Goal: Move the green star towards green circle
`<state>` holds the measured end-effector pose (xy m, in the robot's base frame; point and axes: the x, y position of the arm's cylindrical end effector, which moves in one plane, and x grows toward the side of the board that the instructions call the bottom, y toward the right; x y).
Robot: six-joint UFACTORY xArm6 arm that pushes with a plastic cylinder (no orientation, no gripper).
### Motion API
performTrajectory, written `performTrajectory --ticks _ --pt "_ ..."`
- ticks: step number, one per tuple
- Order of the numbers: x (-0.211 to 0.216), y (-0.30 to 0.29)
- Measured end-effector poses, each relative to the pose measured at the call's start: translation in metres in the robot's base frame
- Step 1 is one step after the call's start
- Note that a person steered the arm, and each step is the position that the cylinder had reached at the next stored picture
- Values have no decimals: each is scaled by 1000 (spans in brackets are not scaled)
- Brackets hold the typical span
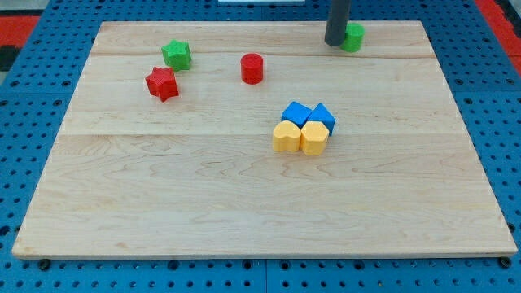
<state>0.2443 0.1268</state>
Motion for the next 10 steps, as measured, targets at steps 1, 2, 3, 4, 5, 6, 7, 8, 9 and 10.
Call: performTrajectory --ticks 1,2,3,4,5,6,7,8,9,10 --pt "-2 10" --pt "-4 2" --pt "-4 -43" --pt "-22 -127" --pt "-36 -230" --pt "-26 -327" --pt "27 -372" --pt "69 -369" --pt "63 -341" --pt "44 -292"
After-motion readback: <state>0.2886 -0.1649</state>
